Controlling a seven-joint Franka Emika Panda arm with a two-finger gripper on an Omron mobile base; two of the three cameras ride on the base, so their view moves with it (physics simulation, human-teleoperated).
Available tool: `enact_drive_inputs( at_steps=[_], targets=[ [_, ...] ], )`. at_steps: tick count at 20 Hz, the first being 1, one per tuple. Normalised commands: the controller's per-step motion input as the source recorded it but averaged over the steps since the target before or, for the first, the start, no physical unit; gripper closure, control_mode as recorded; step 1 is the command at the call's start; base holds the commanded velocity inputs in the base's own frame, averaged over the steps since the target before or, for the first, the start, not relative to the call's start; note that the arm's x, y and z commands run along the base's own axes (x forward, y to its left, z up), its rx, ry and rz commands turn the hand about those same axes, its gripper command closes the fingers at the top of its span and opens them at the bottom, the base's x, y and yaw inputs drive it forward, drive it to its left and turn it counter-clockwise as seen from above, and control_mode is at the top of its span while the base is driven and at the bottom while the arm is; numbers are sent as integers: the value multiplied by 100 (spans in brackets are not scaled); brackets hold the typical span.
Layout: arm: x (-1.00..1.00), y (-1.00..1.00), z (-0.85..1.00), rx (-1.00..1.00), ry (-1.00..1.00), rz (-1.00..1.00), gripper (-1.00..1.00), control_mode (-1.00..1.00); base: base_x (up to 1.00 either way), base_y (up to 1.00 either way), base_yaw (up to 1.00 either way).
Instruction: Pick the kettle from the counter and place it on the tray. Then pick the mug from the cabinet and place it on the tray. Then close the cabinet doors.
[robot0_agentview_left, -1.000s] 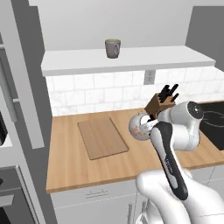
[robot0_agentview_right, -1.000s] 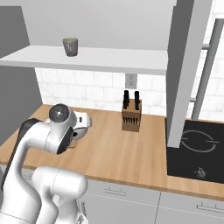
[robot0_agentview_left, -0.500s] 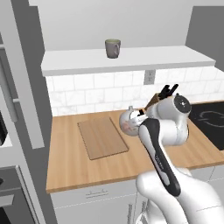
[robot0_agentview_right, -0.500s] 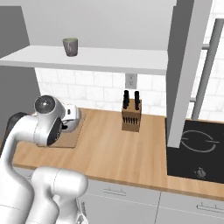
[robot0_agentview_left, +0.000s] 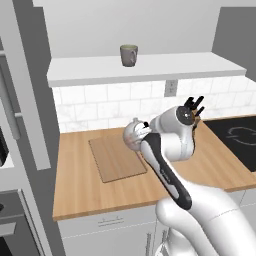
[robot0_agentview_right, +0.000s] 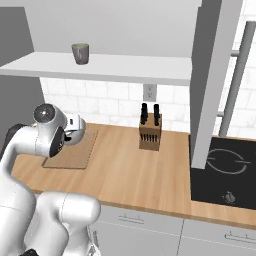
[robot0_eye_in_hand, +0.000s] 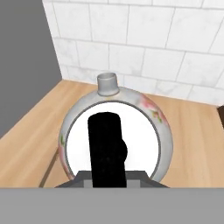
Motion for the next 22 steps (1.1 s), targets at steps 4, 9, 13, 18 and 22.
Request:
enact_drive_inputs(
  at_steps=[4,9,13,18,22],
  targets=[
    [43,33,-4,0,0,0,100,-100,0,0,0],
    [34,31,-22,0,7,0,100,-100,0,0,0],
    [26,19,-43,0,13,0,100,-100,0,0,0],
    [36,14,-31,0,5,0,100,-100,0,0,0],
    [31,8,-27,0,0,0,100,-100,0,0,0]
  ],
)
